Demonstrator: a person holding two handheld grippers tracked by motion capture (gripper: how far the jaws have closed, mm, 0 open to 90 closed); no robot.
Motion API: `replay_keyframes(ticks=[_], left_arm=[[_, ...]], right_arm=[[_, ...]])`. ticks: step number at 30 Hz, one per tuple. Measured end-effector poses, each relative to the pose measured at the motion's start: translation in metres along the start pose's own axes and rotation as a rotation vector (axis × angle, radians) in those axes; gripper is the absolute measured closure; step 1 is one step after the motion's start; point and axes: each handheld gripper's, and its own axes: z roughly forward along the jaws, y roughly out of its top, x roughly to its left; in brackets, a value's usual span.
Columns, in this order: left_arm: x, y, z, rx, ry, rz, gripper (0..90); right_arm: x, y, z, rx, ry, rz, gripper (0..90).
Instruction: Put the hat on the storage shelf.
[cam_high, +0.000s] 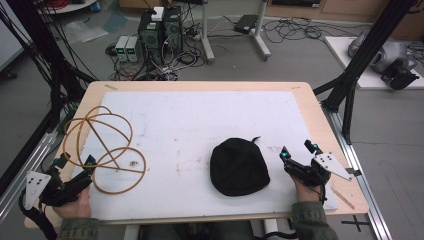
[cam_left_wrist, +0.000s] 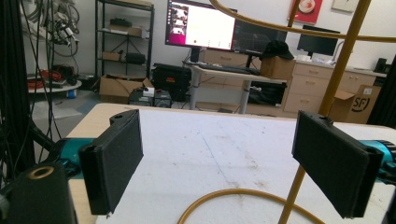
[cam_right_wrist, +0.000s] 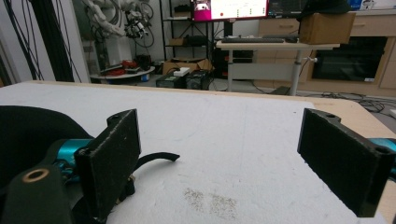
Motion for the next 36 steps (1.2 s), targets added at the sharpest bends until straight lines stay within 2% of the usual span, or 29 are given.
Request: replay_keyframes(ticks=[24,36], left_arm=[[0.0014,0.0,-0.0008,0.005,-0.001,0.0,16.6],[0.0017,-0.0002,-0.0003,0.008,-0.004,-0.002,16.6]], right_arm=[[0.0008,0.0001,0.0015,0.003,0.008,0.001,12.6],[0.0048,0.0024,0.0018,-0.002,0.03,-0.006,12.6]])
